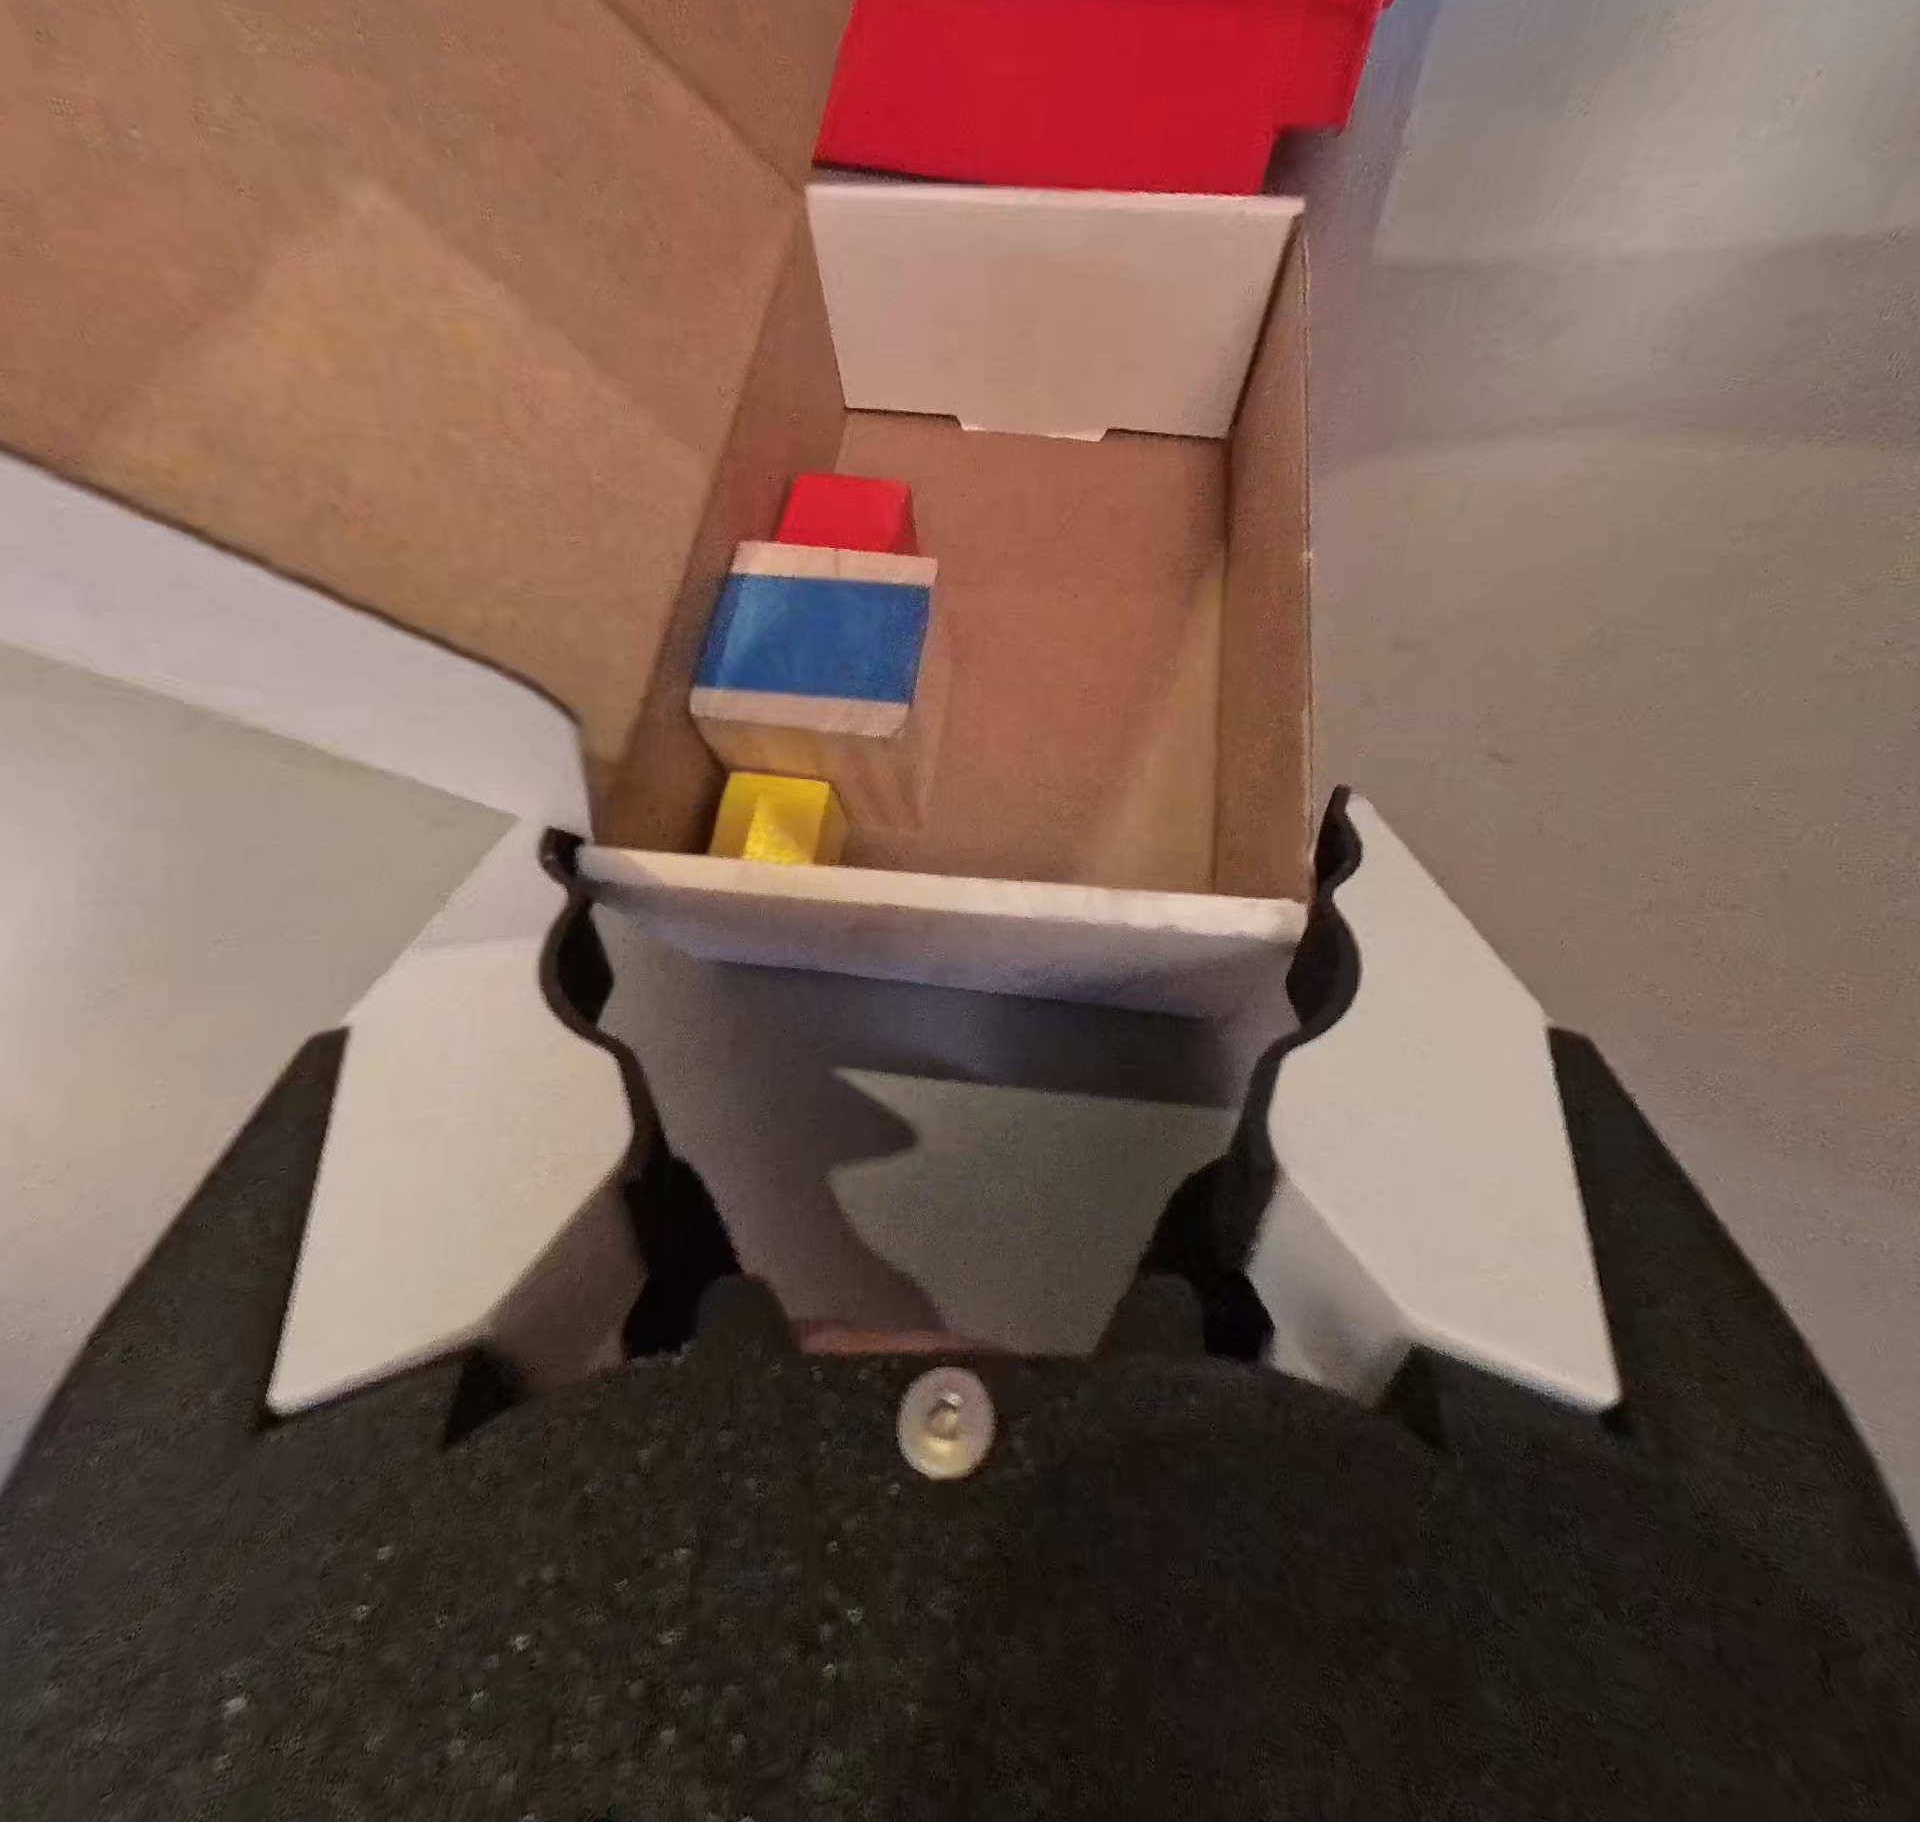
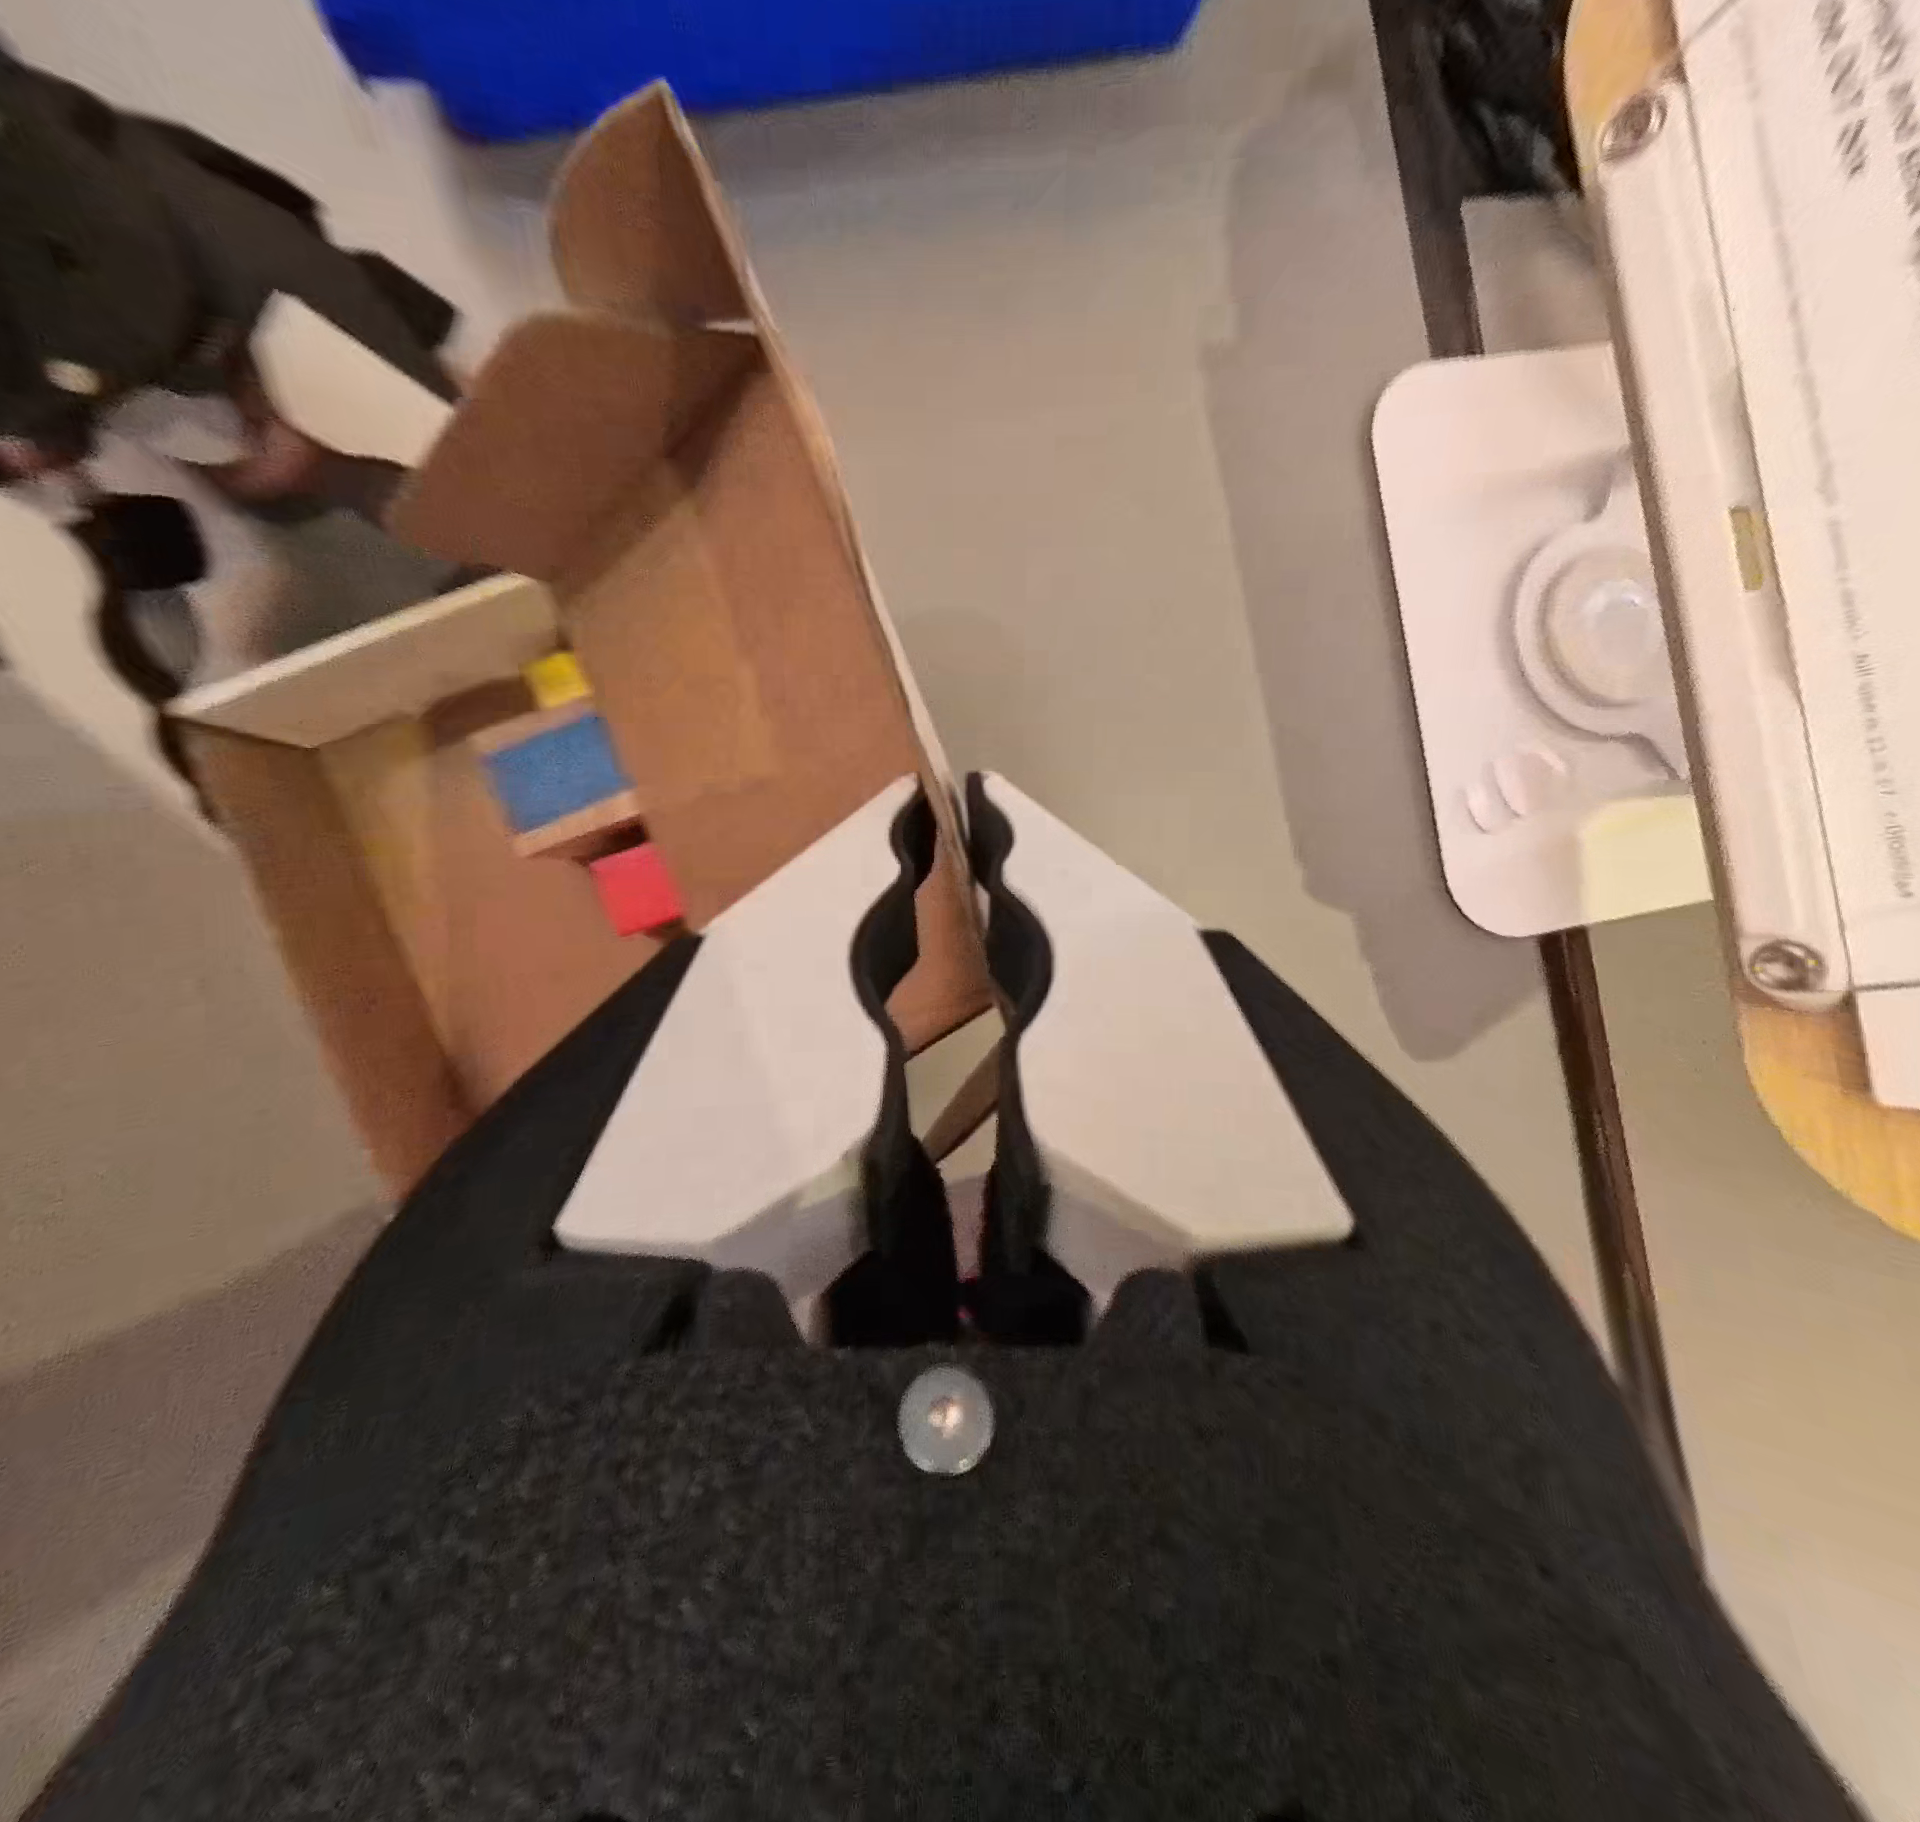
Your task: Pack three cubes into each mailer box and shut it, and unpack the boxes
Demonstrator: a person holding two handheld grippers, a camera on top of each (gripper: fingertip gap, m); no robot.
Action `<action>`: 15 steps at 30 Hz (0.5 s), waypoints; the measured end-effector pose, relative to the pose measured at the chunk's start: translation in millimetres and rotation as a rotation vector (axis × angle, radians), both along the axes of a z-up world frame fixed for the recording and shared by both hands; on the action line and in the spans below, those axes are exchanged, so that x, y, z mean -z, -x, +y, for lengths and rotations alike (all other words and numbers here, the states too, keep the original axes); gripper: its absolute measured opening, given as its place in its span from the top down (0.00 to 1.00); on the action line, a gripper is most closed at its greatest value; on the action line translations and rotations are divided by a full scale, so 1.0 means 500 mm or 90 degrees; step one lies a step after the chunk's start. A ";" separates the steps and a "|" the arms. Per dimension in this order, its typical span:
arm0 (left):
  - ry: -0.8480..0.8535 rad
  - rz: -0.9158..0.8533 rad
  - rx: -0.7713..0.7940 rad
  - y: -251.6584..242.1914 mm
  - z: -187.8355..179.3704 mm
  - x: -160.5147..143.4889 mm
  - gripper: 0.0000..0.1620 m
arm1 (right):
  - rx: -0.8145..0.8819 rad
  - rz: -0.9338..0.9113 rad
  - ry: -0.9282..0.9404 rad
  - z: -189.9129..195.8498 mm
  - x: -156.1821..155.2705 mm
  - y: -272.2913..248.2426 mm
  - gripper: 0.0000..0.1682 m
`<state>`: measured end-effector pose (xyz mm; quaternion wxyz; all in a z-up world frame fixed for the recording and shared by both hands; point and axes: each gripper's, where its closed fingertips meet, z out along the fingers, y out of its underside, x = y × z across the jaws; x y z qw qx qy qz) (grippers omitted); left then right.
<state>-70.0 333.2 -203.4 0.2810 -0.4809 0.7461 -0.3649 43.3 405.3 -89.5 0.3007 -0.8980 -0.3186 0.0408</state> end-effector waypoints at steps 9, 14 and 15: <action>0.029 0.015 -0.036 0.002 0.004 0.002 0.19 | 0.009 -0.104 0.206 0.067 0.159 -0.044 0.91; 0.017 0.008 -0.154 -0.014 0.032 0.003 0.18 | 0.256 0.037 0.059 0.078 -0.042 -0.034 0.61; 0.013 0.006 -0.182 -0.017 0.039 0.003 0.18 | 0.297 0.063 -0.001 0.060 -0.081 -0.022 0.61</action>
